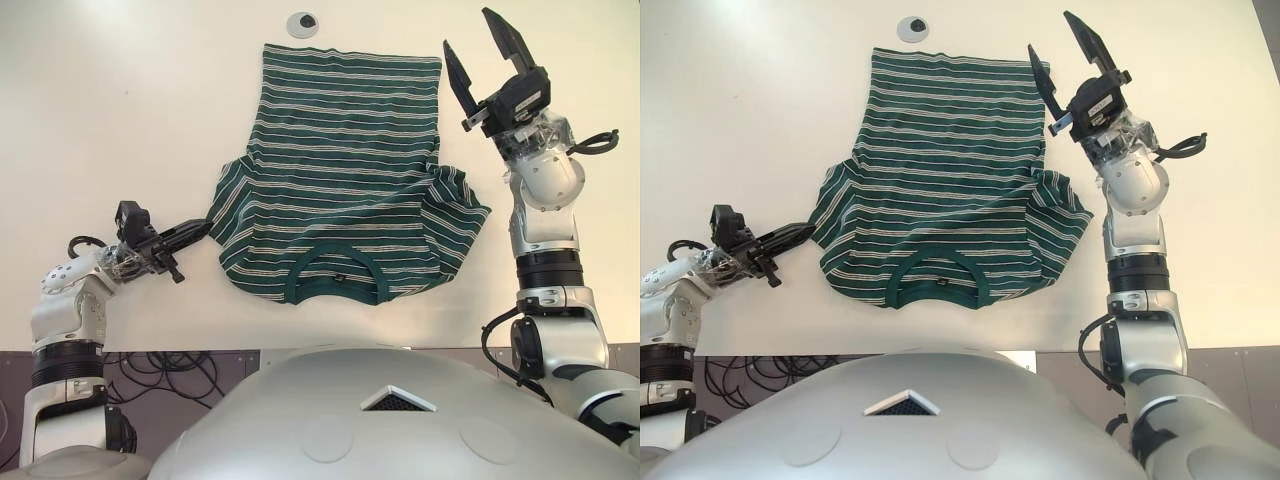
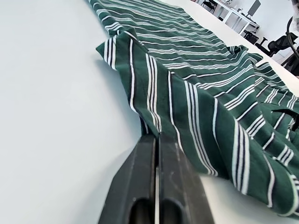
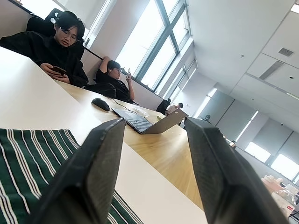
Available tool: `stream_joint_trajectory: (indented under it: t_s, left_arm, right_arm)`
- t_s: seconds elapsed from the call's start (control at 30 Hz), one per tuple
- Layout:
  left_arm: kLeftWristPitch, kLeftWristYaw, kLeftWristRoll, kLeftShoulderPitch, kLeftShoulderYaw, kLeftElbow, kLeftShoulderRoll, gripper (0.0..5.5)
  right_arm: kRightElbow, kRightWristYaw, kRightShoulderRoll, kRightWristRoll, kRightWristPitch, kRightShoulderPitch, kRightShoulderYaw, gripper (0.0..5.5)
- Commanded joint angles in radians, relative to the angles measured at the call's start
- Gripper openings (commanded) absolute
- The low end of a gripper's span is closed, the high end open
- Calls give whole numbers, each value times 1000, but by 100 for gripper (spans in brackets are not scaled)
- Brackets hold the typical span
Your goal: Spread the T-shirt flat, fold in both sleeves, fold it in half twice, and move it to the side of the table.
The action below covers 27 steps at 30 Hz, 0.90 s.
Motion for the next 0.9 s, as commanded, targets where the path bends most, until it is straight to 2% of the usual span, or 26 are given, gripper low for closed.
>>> stream_joint_trajectory:
  t_s: [0.03, 0.33, 0.57, 0.7, 0.9]
  left_arm:
    - [50, -21, -30, -38, 35, 29, 8, 2]
    - [99, -114, -53, -78, 65, 25, 62, 2]
    - [232, -137, -150, -87, 104, -77, 68, 2]
    - [326, -114, -215, -94, 97, -181, 39, 2]
    - [362, -17, -212, -120, 4, -297, -63, 2]
  right_arm:
    - [15, 6, -4, 4, 7, -21, -1, 234]
    - [27, 7, 8, 9, 6, -24, 4, 234]
    - [27, 3, 18, 8, 8, -22, 9, 234]
    - [24, 1, 19, 15, 9, -25, 10, 234]
    - [0, 4, 3, 41, 12, -12, -3, 234]
